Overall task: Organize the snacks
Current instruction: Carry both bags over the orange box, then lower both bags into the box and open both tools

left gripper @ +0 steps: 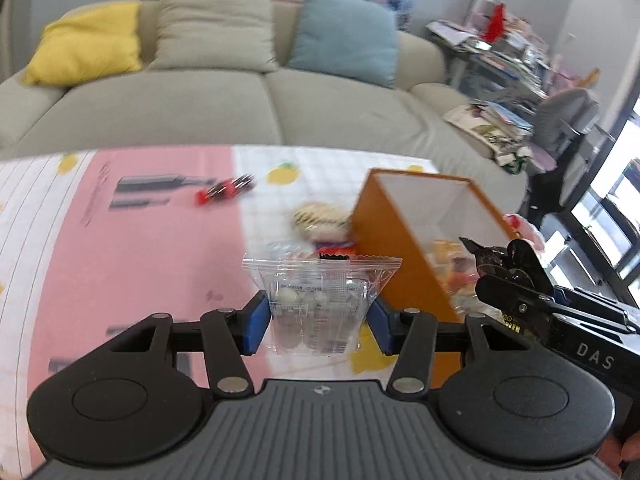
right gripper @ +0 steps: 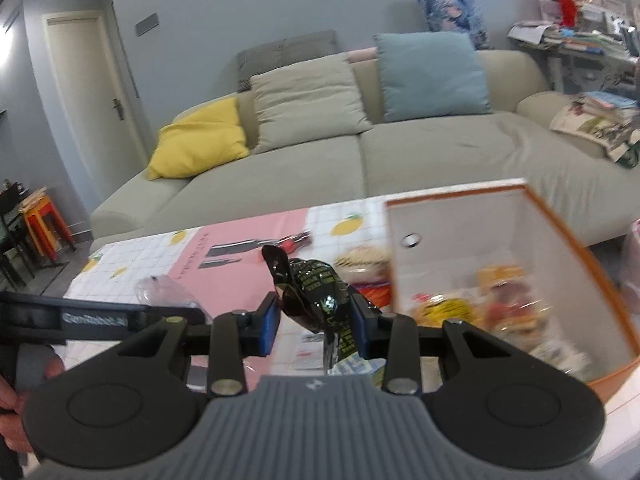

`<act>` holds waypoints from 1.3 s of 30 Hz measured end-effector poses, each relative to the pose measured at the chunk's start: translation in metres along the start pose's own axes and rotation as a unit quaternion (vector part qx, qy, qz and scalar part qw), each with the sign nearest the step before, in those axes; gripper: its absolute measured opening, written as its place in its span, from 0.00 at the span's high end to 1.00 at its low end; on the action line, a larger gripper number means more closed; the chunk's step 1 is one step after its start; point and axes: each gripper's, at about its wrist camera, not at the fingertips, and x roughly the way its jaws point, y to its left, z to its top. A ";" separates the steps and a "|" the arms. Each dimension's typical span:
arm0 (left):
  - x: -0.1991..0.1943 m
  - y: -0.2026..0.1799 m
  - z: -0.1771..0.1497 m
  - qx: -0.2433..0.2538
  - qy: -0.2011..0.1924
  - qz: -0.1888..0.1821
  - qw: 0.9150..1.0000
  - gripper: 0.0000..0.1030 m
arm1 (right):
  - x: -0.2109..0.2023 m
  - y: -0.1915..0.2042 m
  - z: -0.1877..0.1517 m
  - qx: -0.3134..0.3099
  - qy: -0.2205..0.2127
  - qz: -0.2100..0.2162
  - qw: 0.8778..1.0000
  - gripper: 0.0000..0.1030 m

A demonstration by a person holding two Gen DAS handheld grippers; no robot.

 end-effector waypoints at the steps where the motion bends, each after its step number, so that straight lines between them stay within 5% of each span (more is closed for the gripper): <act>1: 0.001 -0.008 0.005 0.009 -0.003 -0.006 1.000 0.43 | -0.003 -0.006 0.003 -0.002 -0.001 -0.006 1.000 0.66; 14: 0.049 -0.103 0.059 0.118 0.026 -0.081 0.989 0.43 | -0.017 -0.115 0.049 0.052 0.040 -0.044 0.997 0.66; 25: 0.131 -0.162 0.079 0.266 0.096 -0.045 0.958 0.43 | 0.041 -0.163 0.059 -0.038 0.128 -0.069 0.989 0.66; 39: 0.231 -0.170 0.089 0.291 0.176 -0.008 0.940 0.43 | 0.153 -0.170 0.064 -0.176 0.194 -0.049 0.964 0.66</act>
